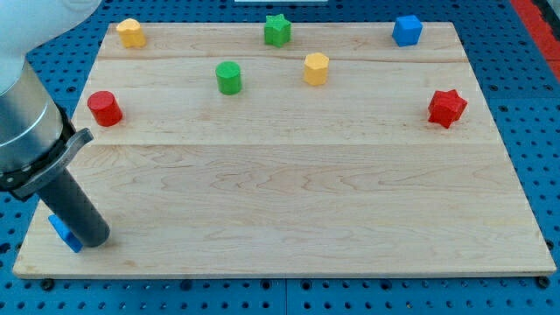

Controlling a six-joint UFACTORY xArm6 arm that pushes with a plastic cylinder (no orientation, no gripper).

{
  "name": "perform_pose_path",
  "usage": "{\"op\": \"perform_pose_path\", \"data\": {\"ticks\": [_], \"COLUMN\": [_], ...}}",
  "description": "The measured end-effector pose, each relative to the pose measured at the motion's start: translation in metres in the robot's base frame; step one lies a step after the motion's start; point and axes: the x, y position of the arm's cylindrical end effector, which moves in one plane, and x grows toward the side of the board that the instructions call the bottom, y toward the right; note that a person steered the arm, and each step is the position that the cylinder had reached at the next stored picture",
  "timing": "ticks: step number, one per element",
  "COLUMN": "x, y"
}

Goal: Slide the green circle towards the bottom center

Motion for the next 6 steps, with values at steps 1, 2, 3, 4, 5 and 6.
{"op": "perform_pose_path", "data": {"ticks": [1, 2, 3, 4, 5, 6], "x": [-0.018, -0.062, -0.121, -0.176, -0.223, -0.263], "y": [0.042, 0.053, 0.054, 0.054, 0.056, 0.061]}}
